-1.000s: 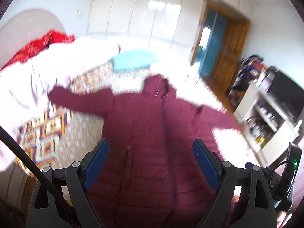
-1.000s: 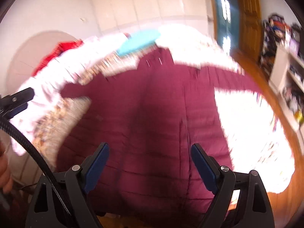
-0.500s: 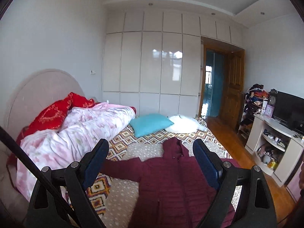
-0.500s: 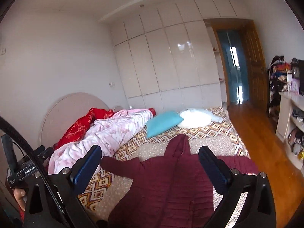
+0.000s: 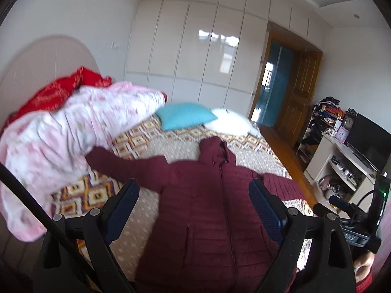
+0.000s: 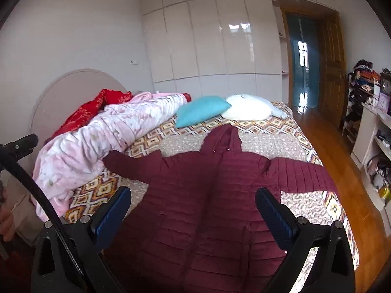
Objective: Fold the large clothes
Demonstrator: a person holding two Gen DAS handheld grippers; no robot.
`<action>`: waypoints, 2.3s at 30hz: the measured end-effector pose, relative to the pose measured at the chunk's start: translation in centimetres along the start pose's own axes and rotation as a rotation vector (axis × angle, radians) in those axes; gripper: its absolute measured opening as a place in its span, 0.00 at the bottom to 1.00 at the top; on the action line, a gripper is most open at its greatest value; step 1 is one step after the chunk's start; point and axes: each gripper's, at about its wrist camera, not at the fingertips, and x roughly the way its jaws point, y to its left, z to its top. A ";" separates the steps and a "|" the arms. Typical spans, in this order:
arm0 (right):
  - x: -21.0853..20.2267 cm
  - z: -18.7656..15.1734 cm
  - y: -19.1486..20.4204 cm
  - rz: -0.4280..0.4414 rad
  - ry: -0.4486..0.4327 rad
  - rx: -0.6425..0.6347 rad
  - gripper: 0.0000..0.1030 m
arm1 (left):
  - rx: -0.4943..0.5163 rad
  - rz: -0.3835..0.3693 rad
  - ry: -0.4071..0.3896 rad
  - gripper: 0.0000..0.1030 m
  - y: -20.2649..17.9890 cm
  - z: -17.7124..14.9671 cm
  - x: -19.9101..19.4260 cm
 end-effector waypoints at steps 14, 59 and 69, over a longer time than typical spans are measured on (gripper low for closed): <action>12.3 -5.4 -16.8 -0.248 0.255 0.257 0.82 | 0.024 0.135 0.253 0.88 0.1 -8.7 19.6; 29.3 -3.9 -52.1 -0.396 0.184 0.876 0.13 | 0.042 0.239 0.377 0.97 -1.9 -21.9 34.6; 26.3 9.7 -30.9 -0.138 0.064 0.305 0.10 | 0.033 0.224 0.363 0.97 -1.6 -22.0 34.4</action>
